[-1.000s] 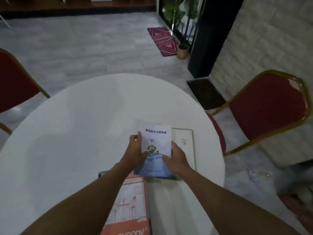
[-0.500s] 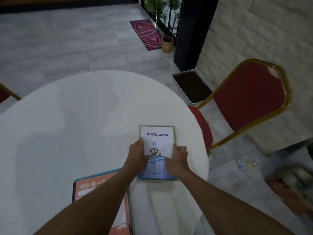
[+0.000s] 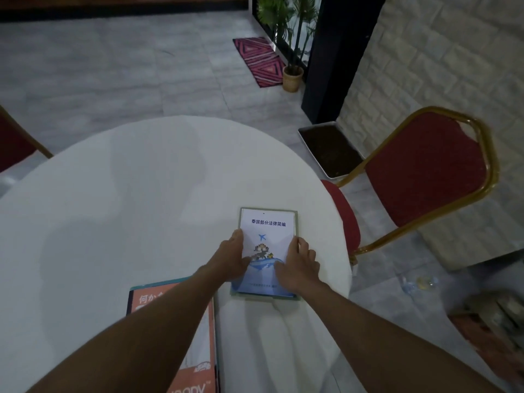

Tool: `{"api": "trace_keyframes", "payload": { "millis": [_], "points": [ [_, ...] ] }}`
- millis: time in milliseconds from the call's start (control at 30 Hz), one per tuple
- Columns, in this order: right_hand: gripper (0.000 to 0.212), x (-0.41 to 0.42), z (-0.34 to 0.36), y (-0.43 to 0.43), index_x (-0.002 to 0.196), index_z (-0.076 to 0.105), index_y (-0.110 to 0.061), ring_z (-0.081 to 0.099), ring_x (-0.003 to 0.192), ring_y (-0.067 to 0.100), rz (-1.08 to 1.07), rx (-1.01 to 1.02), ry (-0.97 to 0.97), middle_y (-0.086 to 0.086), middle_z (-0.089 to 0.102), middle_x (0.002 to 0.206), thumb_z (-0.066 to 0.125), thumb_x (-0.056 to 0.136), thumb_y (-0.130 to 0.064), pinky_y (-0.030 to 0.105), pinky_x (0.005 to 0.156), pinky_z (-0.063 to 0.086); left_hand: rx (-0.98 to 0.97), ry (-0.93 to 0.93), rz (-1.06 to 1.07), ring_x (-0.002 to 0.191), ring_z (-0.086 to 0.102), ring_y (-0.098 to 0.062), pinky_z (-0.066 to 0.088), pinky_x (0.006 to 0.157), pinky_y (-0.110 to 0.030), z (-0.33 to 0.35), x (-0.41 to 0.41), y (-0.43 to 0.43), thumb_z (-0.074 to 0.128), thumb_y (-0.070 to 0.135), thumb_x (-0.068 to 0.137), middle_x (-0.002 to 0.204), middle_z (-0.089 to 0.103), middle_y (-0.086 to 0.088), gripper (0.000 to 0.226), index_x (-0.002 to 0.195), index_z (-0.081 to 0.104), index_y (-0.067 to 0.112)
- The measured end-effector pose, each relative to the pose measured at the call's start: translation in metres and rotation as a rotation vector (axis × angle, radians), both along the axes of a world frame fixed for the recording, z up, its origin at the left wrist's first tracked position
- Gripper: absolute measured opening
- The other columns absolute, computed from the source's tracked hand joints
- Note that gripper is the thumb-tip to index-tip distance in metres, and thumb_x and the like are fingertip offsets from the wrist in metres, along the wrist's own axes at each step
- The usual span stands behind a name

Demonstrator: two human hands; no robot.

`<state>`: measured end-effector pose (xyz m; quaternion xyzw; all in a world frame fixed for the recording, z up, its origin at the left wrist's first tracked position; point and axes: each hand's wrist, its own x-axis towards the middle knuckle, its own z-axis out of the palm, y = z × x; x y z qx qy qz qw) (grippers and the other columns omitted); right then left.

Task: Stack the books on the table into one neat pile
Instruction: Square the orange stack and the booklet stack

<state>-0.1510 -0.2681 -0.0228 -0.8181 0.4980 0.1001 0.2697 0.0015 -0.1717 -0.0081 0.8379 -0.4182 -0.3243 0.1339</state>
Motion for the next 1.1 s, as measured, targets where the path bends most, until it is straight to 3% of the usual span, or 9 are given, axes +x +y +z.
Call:
{"api": "trace_keyframes", "payload": {
  "millis": [167, 367, 567, 667, 800, 900, 1000, 1100],
  "points": [
    [0.069, 0.009, 0.016, 0.022, 0.154, 0.022, -0.013, 0.029, 0.136, 0.03, 0.052, -0.103, -0.123, 0.008, 0.025, 0.155, 0.05, 0.097, -0.04, 0.042, 0.11, 0.031, -0.025, -0.054, 0.061, 0.144, 0.032, -0.033, 0.026, 0.117, -0.035, 0.014, 0.012, 0.041, 0.056, 0.025, 0.095, 0.158, 0.031, -0.015, 0.071, 0.152, 0.022, 0.003],
    [0.054, 0.027, 0.026, 0.077, 0.144, 0.044, -0.007, 0.038, 0.138, 0.029, 0.126, 0.065, -0.314, 0.011, 0.045, 0.143, 0.058, 0.096, -0.029, 0.036, 0.112, 0.032, 0.025, -0.132, 0.168, 0.132, 0.041, -0.037, 0.037, 0.108, -0.042, 0.017, 0.028, 0.116, 0.059, 0.027, 0.093, 0.146, 0.041, -0.018, 0.063, 0.145, 0.032, 0.005],
    [0.051, 0.044, 0.012, 0.148, 0.133, 0.054, -0.007, 0.055, 0.122, 0.029, 0.134, 0.169, -0.283, 0.014, 0.054, 0.127, 0.066, 0.09, -0.031, 0.033, 0.102, 0.043, 0.222, -0.203, 0.319, 0.134, 0.033, -0.038, 0.037, 0.108, -0.048, 0.003, 0.03, 0.2, 0.053, 0.043, 0.093, 0.147, 0.029, -0.02, 0.075, 0.146, 0.022, 0.001],
    [0.047, 0.042, -0.003, 0.177, 0.121, 0.056, -0.014, 0.051, 0.122, 0.028, 0.121, 0.197, -0.184, 0.013, 0.051, 0.122, 0.069, 0.084, -0.04, 0.03, 0.098, 0.041, 0.299, -0.139, 0.418, 0.136, 0.033, -0.037, 0.037, 0.108, -0.047, -0.009, 0.023, 0.229, 0.053, 0.047, 0.093, 0.148, 0.026, -0.02, 0.082, 0.148, 0.016, -0.002],
    [0.054, 0.038, -0.017, 0.202, 0.119, 0.05, -0.011, 0.047, 0.123, 0.03, 0.066, 0.202, -0.102, 0.011, 0.042, 0.124, 0.07, 0.081, -0.044, 0.033, 0.099, 0.042, 0.254, -0.092, 0.45, 0.128, 0.04, -0.034, 0.038, 0.104, -0.042, -0.022, 0.016, 0.246, 0.05, 0.047, 0.095, 0.138, 0.039, -0.021, 0.068, 0.139, 0.031, -0.002],
    [0.061, 0.041, -0.017, 0.206, 0.124, 0.051, -0.011, 0.05, 0.123, 0.032, -0.033, 0.212, -0.102, 0.013, 0.046, 0.126, 0.075, 0.076, -0.041, 0.037, 0.101, 0.047, 0.193, -0.055, 0.513, 0.126, 0.044, -0.033, 0.042, 0.103, -0.039, -0.022, 0.017, 0.244, 0.058, 0.042, 0.093, 0.135, 0.043, -0.02, 0.062, 0.135, 0.037, 0.001],
    [0.072, 0.048, -0.014, 0.2, 0.126, 0.052, -0.008, 0.058, 0.119, 0.033, -0.158, 0.319, -0.122, 0.014, 0.053, 0.128, 0.085, 0.068, -0.034, 0.045, 0.099, 0.052, 0.176, 0.11, 0.718, 0.125, 0.05, -0.034, 0.048, 0.103, -0.045, -0.019, 0.023, 0.24, 0.074, 0.039, 0.081, 0.133, 0.047, -0.018, 0.071, 0.133, 0.04, 0.004],
    [0.067, 0.049, -0.011, 0.199, 0.121, 0.059, -0.008, 0.062, 0.115, 0.033, -0.217, 0.38, -0.138, 0.014, 0.061, 0.126, 0.087, 0.063, -0.025, 0.046, 0.095, 0.056, 0.105, 0.339, 0.856, 0.11, 0.064, -0.035, 0.058, 0.089, -0.049, -0.017, 0.028, 0.242, 0.08, 0.028, 0.075, 0.124, 0.059, -0.016, 0.062, 0.125, 0.05, 0.008]
  ]
}}
